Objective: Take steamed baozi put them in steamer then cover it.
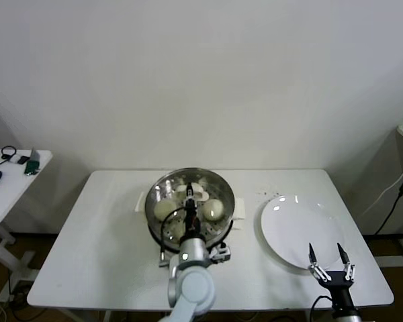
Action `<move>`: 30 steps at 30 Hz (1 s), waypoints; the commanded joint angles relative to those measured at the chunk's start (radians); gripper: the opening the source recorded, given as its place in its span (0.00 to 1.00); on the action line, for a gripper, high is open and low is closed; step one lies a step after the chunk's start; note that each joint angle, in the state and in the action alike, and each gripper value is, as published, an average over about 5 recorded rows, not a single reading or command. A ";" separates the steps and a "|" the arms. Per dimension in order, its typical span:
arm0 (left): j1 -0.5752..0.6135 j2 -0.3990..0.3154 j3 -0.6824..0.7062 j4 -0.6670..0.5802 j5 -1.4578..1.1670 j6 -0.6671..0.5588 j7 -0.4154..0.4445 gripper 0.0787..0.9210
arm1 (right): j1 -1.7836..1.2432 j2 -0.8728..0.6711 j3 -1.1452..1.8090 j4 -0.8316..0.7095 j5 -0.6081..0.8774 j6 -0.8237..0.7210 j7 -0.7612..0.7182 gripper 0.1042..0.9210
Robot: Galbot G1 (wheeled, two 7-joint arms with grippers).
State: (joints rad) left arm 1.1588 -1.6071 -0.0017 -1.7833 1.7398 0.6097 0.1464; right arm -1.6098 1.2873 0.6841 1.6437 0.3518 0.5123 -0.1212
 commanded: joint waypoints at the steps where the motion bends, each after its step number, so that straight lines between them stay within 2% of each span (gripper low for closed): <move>1: -0.007 -0.051 0.006 0.000 -0.026 -0.001 0.026 0.08 | 0.000 0.000 0.001 0.003 0.001 -0.001 -0.003 0.88; 7: -0.009 -0.051 0.013 -0.034 -0.036 0.003 0.079 0.10 | -0.004 -0.003 0.000 0.003 0.000 -0.004 -0.017 0.88; 15: -0.002 -0.036 0.017 -0.120 -0.061 0.013 0.127 0.37 | -0.001 0.000 -0.005 0.003 0.003 -0.019 -0.017 0.88; 22: 0.033 0.055 0.008 -0.235 -0.121 0.014 0.136 0.61 | 0.004 0.008 -0.011 0.002 0.008 -0.042 0.007 0.88; 25: 0.057 0.118 0.002 -0.287 -0.203 0.015 0.106 0.71 | 0.004 0.010 -0.015 0.006 0.012 -0.057 0.033 0.88; 30: 0.104 0.200 -0.034 -0.348 -0.404 -0.022 -0.021 0.86 | 0.001 0.010 -0.020 0.019 0.003 -0.101 0.056 0.88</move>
State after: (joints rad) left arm 1.2018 -1.6115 -0.0024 -1.9794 1.6013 0.6211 0.2497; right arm -1.6081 1.2971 0.6668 1.6517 0.3603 0.4639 -0.1026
